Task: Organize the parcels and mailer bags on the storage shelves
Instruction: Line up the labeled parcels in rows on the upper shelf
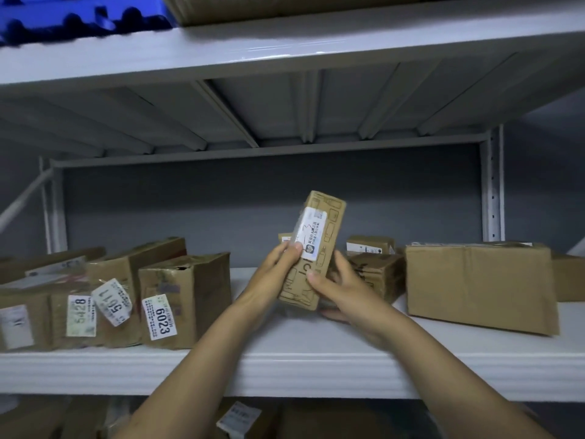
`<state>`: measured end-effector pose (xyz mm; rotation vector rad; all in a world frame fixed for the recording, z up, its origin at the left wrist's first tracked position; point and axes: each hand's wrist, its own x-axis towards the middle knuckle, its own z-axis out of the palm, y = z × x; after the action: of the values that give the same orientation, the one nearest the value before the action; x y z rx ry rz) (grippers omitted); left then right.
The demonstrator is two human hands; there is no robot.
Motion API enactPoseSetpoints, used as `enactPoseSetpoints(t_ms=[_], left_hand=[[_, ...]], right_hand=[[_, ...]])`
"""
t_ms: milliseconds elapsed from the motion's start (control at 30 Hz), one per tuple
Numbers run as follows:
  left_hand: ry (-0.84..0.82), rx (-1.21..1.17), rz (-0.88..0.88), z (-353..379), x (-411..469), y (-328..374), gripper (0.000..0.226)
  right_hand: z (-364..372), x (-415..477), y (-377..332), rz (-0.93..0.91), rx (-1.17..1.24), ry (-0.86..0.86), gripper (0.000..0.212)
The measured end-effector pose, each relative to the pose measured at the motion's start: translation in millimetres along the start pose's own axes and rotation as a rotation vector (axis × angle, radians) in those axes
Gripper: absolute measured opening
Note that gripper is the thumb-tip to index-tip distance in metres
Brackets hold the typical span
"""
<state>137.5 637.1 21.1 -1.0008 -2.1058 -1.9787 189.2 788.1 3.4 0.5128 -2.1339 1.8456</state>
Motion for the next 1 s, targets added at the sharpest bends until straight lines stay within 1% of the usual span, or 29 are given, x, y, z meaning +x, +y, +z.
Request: enactPoseSetpoints(t_ms=[67, 133, 167, 200, 267, 300, 367, 433, 467, 500, 567, 600, 667, 700, 733, 767, 833, 933, 1000], left_hand=[[-0.066, -0.047, -0.007, 1, -7, -1, 0.041], [-0.08, -0.041, 0.017, -2, -14, -3, 0.039], [-0.072, -0.034, 0.028, -4, -16, -3, 0.039], [-0.065, -0.009, 0.038, -6, -18, -3, 0.041], [-0.074, 0.058, 0.069, -9, -21, 0, 0.046], [-0.073, 0.084, 0.094, -9, -23, 3, 0.052], [-0.044, 0.112, 0.159, -9, -24, 7, 0.076], [0.018, 0.087, 0.21, -8, -23, 8, 0.089], [0.058, 0.092, 0.23, -8, -23, 8, 0.092], [0.097, 0.111, 0.243, -8, -24, 7, 0.093], [0.158, 0.137, 0.261, -10, -24, 6, 0.09], [0.186, 0.148, 0.267, -13, -24, 5, 0.085], [0.22, 0.171, 0.282, -18, -26, 6, 0.072], [0.211, 0.182, 0.292, -20, -28, 7, 0.068], [0.182, 0.191, 0.296, -22, -30, 8, 0.066], [0.135, 0.199, 0.299, -24, -31, 9, 0.066], [0.024, 0.248, 0.297, -27, -35, 11, 0.069], [-0.099, 0.365, 0.324, -27, -40, 13, 0.077], [-0.113, 0.4, 0.367, -23, -43, 12, 0.079]], right_hand=[[5, -4, 5, -0.005, 0.068, -0.05, 0.084], [6, -5, 9, -0.023, 0.147, -0.027, 0.087], [6, -6, 10, -0.043, 0.146, 0.003, 0.088], [6, -6, 10, -0.077, 0.086, 0.047, 0.089], [8, -7, 8, -0.152, -0.127, 0.131, 0.095], [10, -8, 5, -0.18, -0.207, 0.138, 0.1], [15, -10, 5, -0.198, -0.317, 0.109, 0.108], [20, -12, 4, -0.209, -0.447, 0.116, 0.11], [21, -13, 5, -0.209, -0.476, 0.112, 0.108], [21, -14, 5, -0.201, -0.451, 0.098, 0.104], [20, -17, -2, -0.184, -0.293, 0.089, 0.089], [19, -19, -8, -0.182, -0.227, 0.124, 0.076], [15, -19, -21, -0.194, -0.176, 0.266, 0.049], [11, -18, -27, -0.202, -0.156, 0.335, 0.04], [7, -16, -33, -0.196, -0.14, 0.391, 0.037], [4, -16, -38, -0.185, -0.148, 0.429, 0.042], [0, -17, -47, -0.157, -0.191, 0.452, 0.059], [-4, -22, -52, -0.147, -0.167, 0.433, 0.063], [-5, -27, -49, -0.12, -0.26, 0.415, 0.068]])
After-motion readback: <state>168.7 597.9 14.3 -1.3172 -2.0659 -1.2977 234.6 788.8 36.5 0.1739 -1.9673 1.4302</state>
